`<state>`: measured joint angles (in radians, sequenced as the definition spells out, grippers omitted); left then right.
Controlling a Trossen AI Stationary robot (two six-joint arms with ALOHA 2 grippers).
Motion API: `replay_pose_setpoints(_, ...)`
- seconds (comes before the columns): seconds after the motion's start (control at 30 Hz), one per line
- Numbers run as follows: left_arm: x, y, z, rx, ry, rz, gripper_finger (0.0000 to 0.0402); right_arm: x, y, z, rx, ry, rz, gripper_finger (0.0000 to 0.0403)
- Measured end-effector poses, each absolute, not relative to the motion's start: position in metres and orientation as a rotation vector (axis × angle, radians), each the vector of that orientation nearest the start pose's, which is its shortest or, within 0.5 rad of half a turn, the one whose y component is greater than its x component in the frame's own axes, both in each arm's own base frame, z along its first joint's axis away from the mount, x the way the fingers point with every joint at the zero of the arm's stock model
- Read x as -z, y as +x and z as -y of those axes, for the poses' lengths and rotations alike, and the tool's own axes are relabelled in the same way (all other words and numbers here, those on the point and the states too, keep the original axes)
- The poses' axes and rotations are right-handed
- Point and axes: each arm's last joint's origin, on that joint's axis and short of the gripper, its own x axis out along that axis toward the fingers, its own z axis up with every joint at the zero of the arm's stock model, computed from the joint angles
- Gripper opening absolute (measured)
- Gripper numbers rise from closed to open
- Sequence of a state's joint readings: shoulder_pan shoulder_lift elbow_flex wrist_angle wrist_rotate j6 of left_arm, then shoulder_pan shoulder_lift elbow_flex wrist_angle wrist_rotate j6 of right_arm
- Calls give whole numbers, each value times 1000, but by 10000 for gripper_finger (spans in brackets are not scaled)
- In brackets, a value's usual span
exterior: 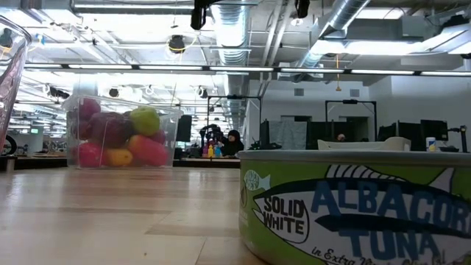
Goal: Pick & Place Food Item
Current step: Stack the red tuna can on the blue tuna can
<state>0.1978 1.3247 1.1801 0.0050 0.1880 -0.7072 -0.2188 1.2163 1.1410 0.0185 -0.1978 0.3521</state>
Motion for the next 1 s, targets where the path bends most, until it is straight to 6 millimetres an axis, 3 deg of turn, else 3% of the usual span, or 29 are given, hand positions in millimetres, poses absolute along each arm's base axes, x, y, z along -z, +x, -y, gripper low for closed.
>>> replay_pose_setpoints(0.37, -365, 304, -56, -56, -746, -129, 122, -387, 267, 55, 31, 380, -58, 139)
replay_pose_setpoints(0.43, -365, 304, -56, -77, -763, -122, 145, -388, 266, 56, 35, 395, -54, 139)
replay_pose_setpoints(0.6, -367, 303, -56, -113, -777, -101, 257, -387, 266, 59, 60, 419, -50, 139)
replay_pose_setpoints(0.7, -367, 303, -57, -115, -773, -104, 304, -387, 265, 59, 62, 425, -50, 139)
replay_pose_setpoints(0.9, -366, 303, -57, -116, -769, -106, 314, -387, 266, 62, 78, 451, -47, 139)
replay_pose_setpoints(1.0, -366, 303, -57, -116, -768, -106, 304, -393, 254, 70, 116, 477, -21, 139)
